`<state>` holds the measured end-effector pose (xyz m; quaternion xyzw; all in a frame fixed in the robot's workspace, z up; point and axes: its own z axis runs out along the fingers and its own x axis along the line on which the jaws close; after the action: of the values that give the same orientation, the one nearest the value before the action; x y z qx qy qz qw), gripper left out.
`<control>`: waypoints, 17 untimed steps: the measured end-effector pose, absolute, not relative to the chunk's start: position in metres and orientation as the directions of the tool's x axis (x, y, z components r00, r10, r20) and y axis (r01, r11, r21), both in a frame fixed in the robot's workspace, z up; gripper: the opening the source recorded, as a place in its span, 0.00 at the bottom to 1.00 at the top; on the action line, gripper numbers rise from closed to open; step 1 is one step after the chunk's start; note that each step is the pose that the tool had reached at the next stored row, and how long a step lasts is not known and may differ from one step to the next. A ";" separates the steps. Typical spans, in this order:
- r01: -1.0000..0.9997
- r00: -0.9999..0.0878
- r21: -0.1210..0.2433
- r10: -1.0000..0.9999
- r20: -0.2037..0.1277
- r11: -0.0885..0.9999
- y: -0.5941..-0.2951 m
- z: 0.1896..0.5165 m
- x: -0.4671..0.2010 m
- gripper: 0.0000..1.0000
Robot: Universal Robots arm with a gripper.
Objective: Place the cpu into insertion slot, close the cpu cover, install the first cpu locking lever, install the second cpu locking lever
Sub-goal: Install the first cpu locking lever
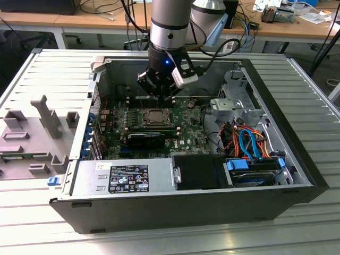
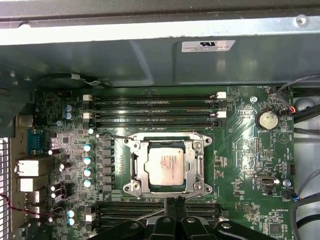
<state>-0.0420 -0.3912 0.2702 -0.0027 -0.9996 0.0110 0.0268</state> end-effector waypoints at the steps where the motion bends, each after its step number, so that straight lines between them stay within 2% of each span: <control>1: 0.001 -0.999 -0.022 0.002 0.053 1.000 -0.391 0.270 -0.042 0.11; 17: -0.047 -0.998 -0.022 -0.046 0.054 0.999 -0.391 0.270 -0.042 0.11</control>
<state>-0.0420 -0.3912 0.2702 0.0231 -0.9993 0.0117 0.0265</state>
